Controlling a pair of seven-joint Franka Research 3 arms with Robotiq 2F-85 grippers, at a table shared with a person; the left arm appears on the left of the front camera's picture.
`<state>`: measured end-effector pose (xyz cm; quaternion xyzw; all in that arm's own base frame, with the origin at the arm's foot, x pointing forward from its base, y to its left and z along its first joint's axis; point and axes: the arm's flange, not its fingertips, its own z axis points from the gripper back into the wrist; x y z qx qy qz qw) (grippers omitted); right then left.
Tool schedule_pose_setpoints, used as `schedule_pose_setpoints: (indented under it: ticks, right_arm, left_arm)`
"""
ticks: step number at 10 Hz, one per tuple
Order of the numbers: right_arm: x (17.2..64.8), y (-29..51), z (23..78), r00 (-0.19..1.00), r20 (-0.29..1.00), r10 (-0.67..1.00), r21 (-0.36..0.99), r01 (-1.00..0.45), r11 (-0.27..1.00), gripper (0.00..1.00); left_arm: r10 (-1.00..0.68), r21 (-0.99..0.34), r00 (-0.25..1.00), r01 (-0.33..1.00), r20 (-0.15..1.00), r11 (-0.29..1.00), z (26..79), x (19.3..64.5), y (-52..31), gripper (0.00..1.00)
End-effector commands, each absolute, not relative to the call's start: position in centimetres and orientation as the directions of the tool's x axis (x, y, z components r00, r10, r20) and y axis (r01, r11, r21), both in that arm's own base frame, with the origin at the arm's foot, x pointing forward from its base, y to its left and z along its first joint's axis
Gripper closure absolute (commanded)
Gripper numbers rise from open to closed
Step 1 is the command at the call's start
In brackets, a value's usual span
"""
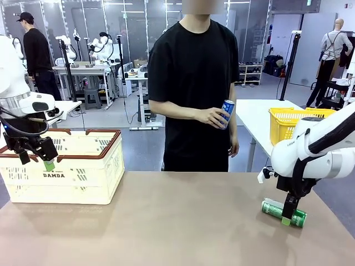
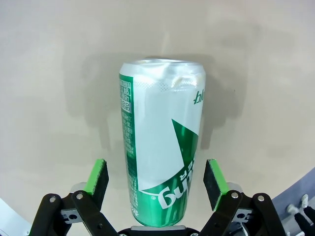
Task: Place the drinks into the Shopping basket.
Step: Pick up one drink and place it into the Shopping basket.
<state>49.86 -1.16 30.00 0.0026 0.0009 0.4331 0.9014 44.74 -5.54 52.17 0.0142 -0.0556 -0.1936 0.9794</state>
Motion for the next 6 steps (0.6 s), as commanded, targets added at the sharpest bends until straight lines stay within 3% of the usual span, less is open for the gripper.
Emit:
schedule_pose_setpoints:
  ticks: [1, 2, 3, 4, 5, 6]
  right_arm:
    - [50.31, -1.36, 29.46, 0.642, 0.005, 0.767, -0.002, -0.767, 0.642, 0.02]
    - [50.31, -1.42, 29.44, 0.642, 0.009, 0.767, -0.012, -0.767, 0.642, 0.20]
    - [50.35, -1.47, 29.45, 0.649, 0.013, 0.761, -0.023, -0.761, 0.649, 0.21]
    - [50.33, -1.44, 29.54, 0.653, 0.009, 0.757, -0.032, -0.757, 0.653, 0.39]
    - [50.26, -1.43, 29.54, 0.656, 0.007, 0.755, -0.030, -0.754, 0.656, 0.39]
    - [50.25, -1.41, 29.49, 0.656, 0.003, 0.755, -0.030, -0.755, 0.655, 0.57]
  left_arm:
    - [-0.366, 0.052, 0.924, 0.362, 0.111, 0.931, 52.36, 45.12, -5.67, 0.00]
    - [-0.366, 0.052, 0.924, 0.362, 0.111, 0.931, 52.36, 45.12, -5.67, 0.00]
    - [-0.366, 0.052, 0.924, 0.362, 0.111, 0.931, 52.36, 45.12, -5.67, 0.00]
    - [-0.366, 0.052, 0.924, 0.362, 0.111, 0.931, 52.36, 45.12, -5.67, 0.00]
    - [-0.366, 0.052, 0.924, 0.362, 0.111, 0.931, 52.36, 45.12, -5.67, 0.00]
    - [-0.366, 0.052, 0.924, 0.362, 0.111, 0.931, 52.36, 45.12, -5.67, 0.00]
